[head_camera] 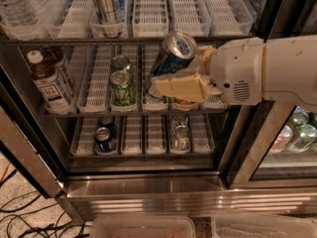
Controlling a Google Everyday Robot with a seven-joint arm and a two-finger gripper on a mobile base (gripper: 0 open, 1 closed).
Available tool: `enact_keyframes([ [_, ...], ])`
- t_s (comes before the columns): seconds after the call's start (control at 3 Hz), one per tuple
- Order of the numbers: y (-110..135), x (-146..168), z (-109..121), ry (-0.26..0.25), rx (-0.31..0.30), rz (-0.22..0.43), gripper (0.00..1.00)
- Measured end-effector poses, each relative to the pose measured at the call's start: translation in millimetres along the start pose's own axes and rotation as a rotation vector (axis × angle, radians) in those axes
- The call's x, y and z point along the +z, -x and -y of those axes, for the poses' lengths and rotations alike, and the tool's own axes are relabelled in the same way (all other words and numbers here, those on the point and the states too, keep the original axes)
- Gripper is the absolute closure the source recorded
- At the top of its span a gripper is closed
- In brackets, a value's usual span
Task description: Pick redbull can from top shelf of fridge
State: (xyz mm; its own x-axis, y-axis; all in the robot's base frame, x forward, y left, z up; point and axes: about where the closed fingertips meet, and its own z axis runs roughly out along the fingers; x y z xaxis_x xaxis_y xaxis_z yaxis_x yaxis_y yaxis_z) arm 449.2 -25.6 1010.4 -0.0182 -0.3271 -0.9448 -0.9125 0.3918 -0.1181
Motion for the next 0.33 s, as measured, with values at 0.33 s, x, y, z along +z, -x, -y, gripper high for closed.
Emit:
enact_keyframes([
  [0.33, 0.0, 0.0, 0.0, 0.0, 0.0, 0.0, 1.0],
])
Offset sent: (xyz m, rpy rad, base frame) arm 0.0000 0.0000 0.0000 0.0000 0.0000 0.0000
